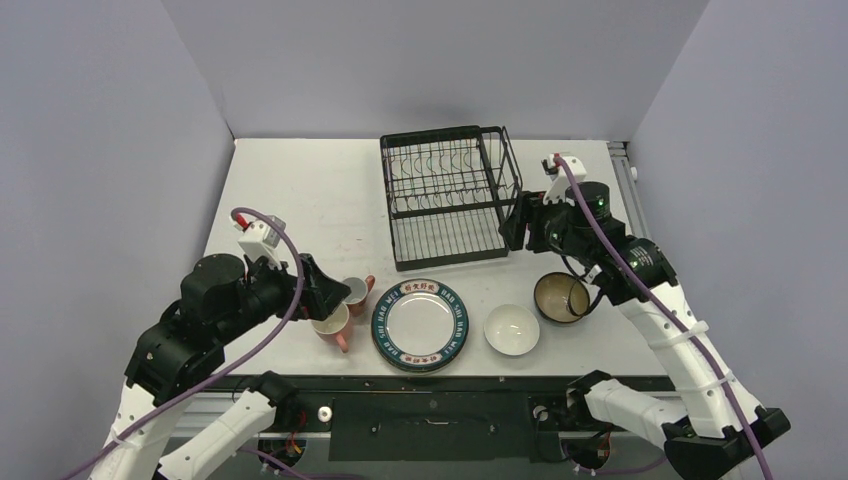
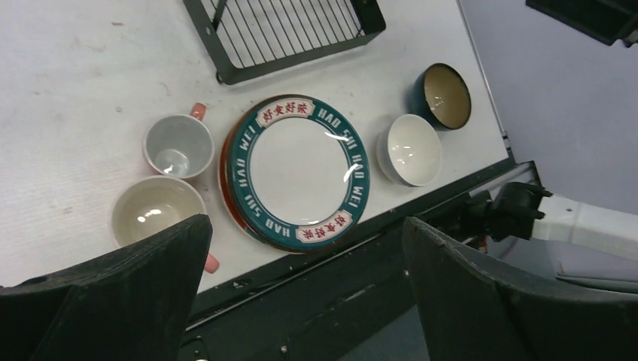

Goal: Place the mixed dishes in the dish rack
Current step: Move the dish rack to the center of the board.

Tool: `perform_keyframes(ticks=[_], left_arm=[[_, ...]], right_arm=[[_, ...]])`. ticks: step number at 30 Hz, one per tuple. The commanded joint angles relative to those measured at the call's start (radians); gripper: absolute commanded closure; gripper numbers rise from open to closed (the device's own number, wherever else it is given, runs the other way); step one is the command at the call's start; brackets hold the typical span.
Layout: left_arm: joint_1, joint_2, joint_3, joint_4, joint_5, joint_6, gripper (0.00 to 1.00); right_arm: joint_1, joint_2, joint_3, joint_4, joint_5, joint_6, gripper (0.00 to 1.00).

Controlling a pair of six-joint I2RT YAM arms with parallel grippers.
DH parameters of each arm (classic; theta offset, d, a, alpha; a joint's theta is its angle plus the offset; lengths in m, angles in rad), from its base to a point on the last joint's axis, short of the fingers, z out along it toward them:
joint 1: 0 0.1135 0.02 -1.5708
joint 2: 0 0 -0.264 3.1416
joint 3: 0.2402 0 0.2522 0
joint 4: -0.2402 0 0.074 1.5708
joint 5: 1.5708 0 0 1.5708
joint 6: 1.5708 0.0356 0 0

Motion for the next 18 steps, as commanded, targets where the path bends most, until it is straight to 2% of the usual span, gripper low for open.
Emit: perform_keyframes(ticks=[1,4,9,18], left_arm=[[0.003,-0.02,-0.023,0.002,0.116,-0.132,0.03],[0.002,-0.032,-0.077,0.015,0.139,-0.179,0.01],[0.001,-0.057,-0.138,0.03,0.169,-0.246,0.1],[-0.021,-0.033,-0.201,0.033,0.161,-0.301,0.19]], right_arm=[[0.031,-0.047,-0.056,-0.061,0.047,-0.013,0.44],[0.044,-0.071,-0.104,-0.065,0.048,-0.004,0.46],[0.1,-0.111,-0.169,-0.07,0.055,0.011,0.5],[0.265,-0.088,-0.21,-0.067,0.164,0.059,0.53]])
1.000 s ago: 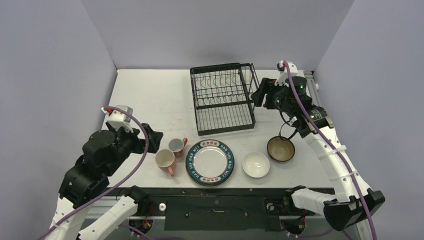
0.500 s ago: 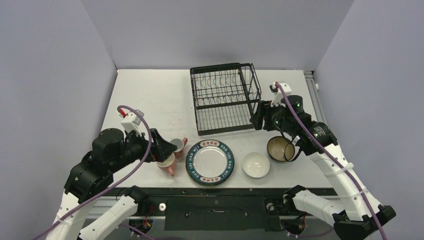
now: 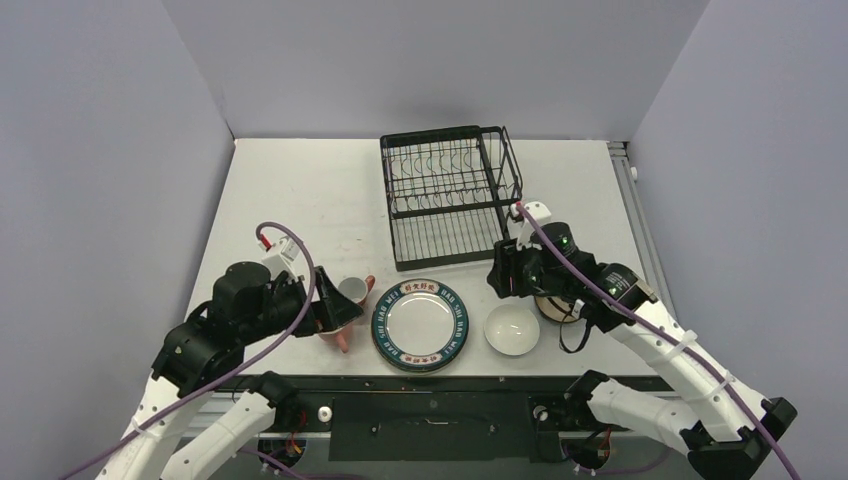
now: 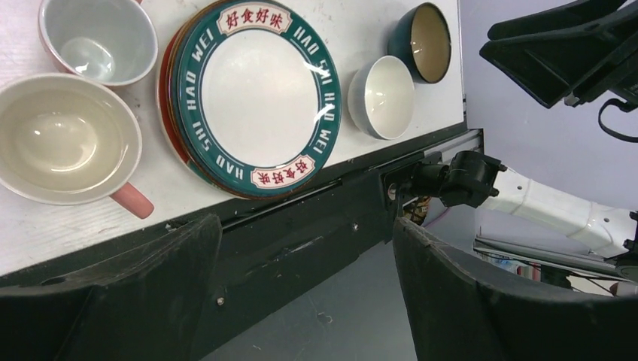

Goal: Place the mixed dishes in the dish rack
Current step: Move the dish rack to the center of the board.

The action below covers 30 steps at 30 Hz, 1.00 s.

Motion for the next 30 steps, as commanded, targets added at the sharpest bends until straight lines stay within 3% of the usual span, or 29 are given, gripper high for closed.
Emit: perform_keyframes(ticks=[1,6,11,16,24,30], left_arm=[[-0.028,0.016,-0.036,0.033,0.0,-0.055,0.2],[-0.153,0.047,-0.075,0.057,-0.13,-0.121,0.25],[-0.421,0.123,-0.067,0.055,-0.392,-0.238,0.25],[-0.581,0.251,-0.03,-0.002,-0.565,-0.31,0.25],[-0.599,0.35,-0.073,0.056,-0.637,-0.369,0.32],[-0.593,0.403,-0.141,0.158,-0.61,-0.39,0.39]], right_arm=[[0.056,0.012,-0.01,0.021,0.105,0.033,0.53],[0.092,0.032,-0.029,0.044,0.124,0.046,0.54],[0.109,0.052,-0.037,0.052,0.139,0.054,0.54],[0.118,0.059,-0.054,0.066,0.145,0.062,0.55],[0.124,0.056,-0.106,0.1,0.176,0.089,0.57],[0.125,0.067,-0.143,0.149,0.175,0.108,0.59]])
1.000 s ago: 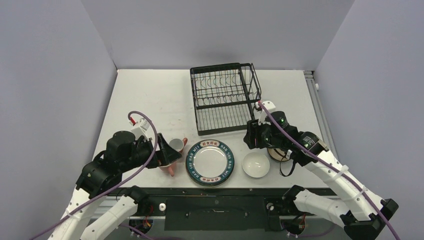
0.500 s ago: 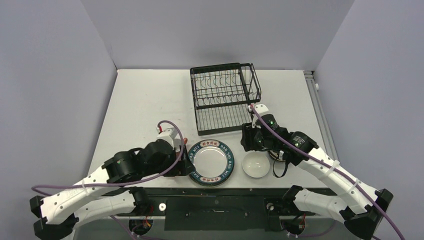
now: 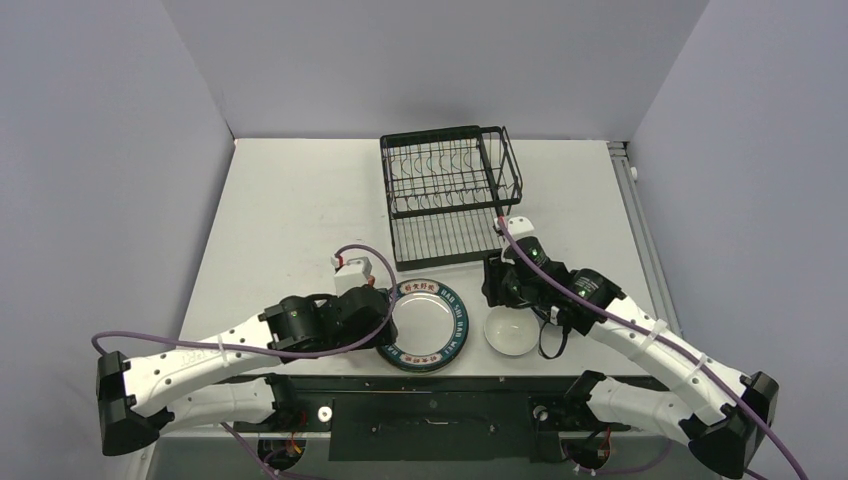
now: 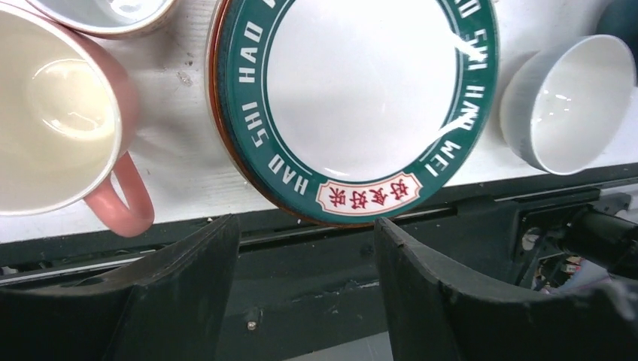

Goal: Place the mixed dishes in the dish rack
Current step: Move the dish rack to the center of the board, then pick up the plate from the corner of the board.

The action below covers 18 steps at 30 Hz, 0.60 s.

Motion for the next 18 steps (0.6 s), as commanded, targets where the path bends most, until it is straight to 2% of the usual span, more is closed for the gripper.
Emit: perform_keyframes(ticks=[1,6,13,18], left_arm=[[0.005,0.037,-0.06,0.122,-0.008,-0.034,0.4],[0.074,0.071,-0.113,0.215,0.053,-0.017,0.53],[0.16,0.086,-0.169,0.265,0.097,0.025,0.59],[0.181,0.097,-0.216,0.306,0.112,0.031,0.66]], right_arm=[[0.008,0.012,-0.025,0.083,0.028,0.025,0.6],[0.008,0.044,-0.037,0.116,0.021,0.027,0.63],[0.004,0.066,-0.045,0.137,0.016,0.026,0.64],[0.003,0.087,-0.047,0.156,0.007,0.036,0.65]])
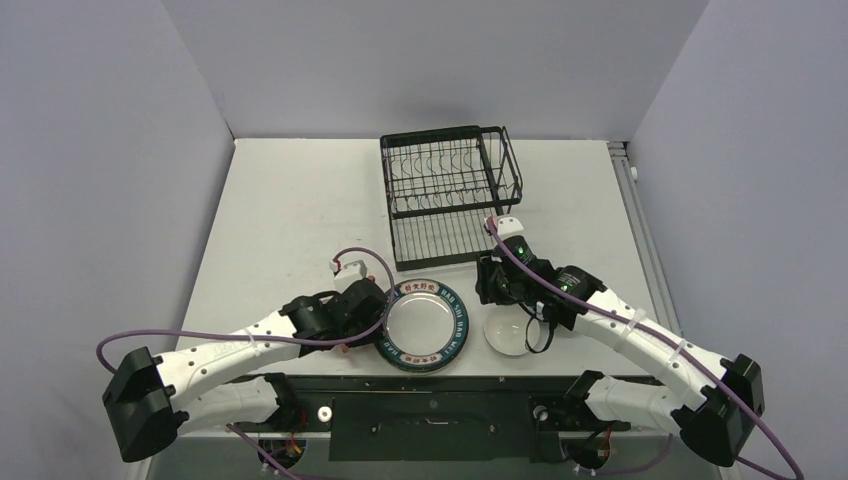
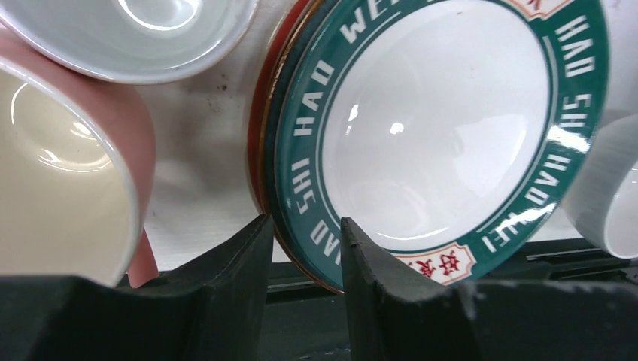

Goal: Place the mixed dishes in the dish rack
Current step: Pick up the plate from the corner of the board.

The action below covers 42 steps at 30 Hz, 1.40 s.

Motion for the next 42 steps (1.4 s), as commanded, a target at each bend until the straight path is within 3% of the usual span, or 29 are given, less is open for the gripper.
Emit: perform_keyframes(ticks=[1,13,18,23,27,42], left_arm=[[0.015,0.015,-0.029,0.084,0.024,0.02,0.66],[0.026,0.034,-0.039,0.104,0.026,0.042,0.77],[0.027,0.019,-0.004,0.051,0.02,0.061,0.77],[0.026,-0.004,0.03,0.009,0.015,0.067,0.67],[0.026,-0.016,0.045,-0.004,0.01,0.075,0.65],[0.028,0.065,0.034,0.043,0.018,0.099,0.74]], right_arm=[[0.0,0.017,-0.004,0.058,0.0,0.015,0.64],[-0.025,0.054,-0.024,0.093,-0.055,0.025,0.64],[-0.027,0.06,-0.031,0.096,-0.055,0.028,0.64],[-0.027,0.063,-0.029,0.096,-0.057,0.028,0.64],[-0.027,0.066,-0.025,0.093,-0.056,0.025,0.64],[-0.027,0.069,-0.022,0.084,-0.053,0.024,0.64]])
